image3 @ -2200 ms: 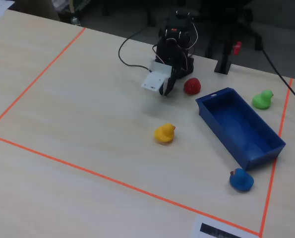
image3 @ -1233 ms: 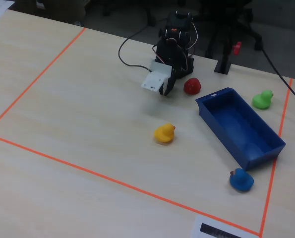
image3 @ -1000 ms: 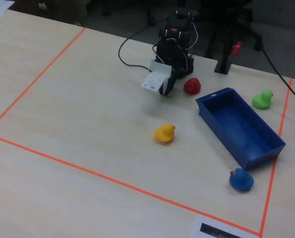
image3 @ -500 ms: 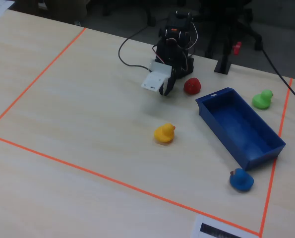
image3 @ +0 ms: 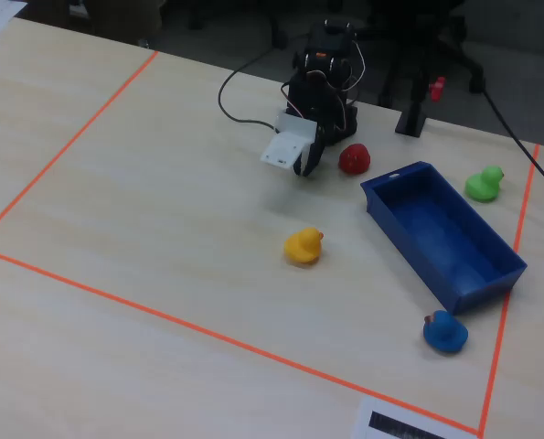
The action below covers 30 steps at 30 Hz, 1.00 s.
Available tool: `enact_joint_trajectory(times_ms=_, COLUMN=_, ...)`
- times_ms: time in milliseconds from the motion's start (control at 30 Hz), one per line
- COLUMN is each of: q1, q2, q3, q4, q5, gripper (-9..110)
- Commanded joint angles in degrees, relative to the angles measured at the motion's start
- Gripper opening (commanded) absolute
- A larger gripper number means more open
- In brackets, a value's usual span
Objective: Grasp green duck and put it into box.
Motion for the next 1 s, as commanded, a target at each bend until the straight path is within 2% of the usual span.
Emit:
enact_joint_trajectory(times_ms=0, q1=-0.1, q2=-0.4, q3=-0.3, q4=1.2, q5=0.6, gripper=2)
enact_joint_trajectory(times_ms=533, q1=-0.1, q2=-0.4, q3=-0.3, q4=1.2, q5=0.6, gripper=2)
enact_joint_trajectory(times_ms=733, q1=3.1, q2=-0.3, q3=-0.3, q4=0.7, q5=0.2, gripper=2)
enact_joint_trajectory(times_ms=867, q1=3.1, q2=-0.3, q3=-0.3, q4=1.0, q5=0.0, gripper=8)
enact_joint_trajectory(times_ms=967, q1=2.5, q2=-0.3, q3=-0.3, q4=1.0, q5=0.0, gripper=7)
